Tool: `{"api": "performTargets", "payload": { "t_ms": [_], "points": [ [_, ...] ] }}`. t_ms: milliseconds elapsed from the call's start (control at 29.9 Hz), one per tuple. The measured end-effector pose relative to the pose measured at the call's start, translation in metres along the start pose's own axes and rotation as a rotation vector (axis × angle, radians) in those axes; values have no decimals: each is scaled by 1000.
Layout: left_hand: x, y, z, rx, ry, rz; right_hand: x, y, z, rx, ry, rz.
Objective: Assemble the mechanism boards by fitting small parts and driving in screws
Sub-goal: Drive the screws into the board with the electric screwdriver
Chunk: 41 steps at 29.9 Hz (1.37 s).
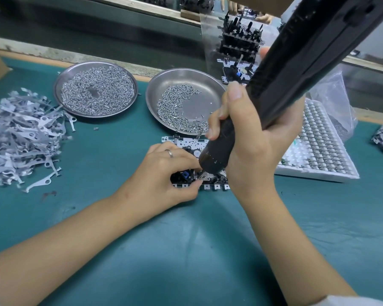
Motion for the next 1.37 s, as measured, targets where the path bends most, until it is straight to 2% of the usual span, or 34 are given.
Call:
{"api": "performTargets", "payload": {
  "t_ms": [534, 668, 868, 1169, 1236, 1302, 1336, 1369],
  "points": [
    [1, -1, 0, 1, 19, 14, -1, -4, 3, -34, -25, 37],
    [2, -4, 0, 5, 10, 42, -10, -7, 13, -11, 29, 91],
    [3, -4, 0, -4, 17, 45, -8, 12, 14, 45, -19, -33],
    [2, -2, 1, 14, -12, 53, -2, 7, 22, 129, 4, 8],
    [0, 0, 6, 86, 30, 74, 12, 6, 37, 213, 121, 53],
    [0, -4, 18, 182, 192, 130, 33, 12, 54, 450, 226, 50],
    [1, -9, 26, 219, 291, 165, 43, 14, 50, 616, 147, 45],
    [2, -13, 32, 239, 378, 189, 53, 21, 38, 798, -26, 44]
  ]
}}
Point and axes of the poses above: each hand's wrist, its own x-axis away from the middle knuckle, its own z-axis out of the back of the hand, y = z × x, the point moved 7 cm from there along -x, towards the middle knuckle, and after that the axes turned 3 degrees about x, right-handed, at the moved point
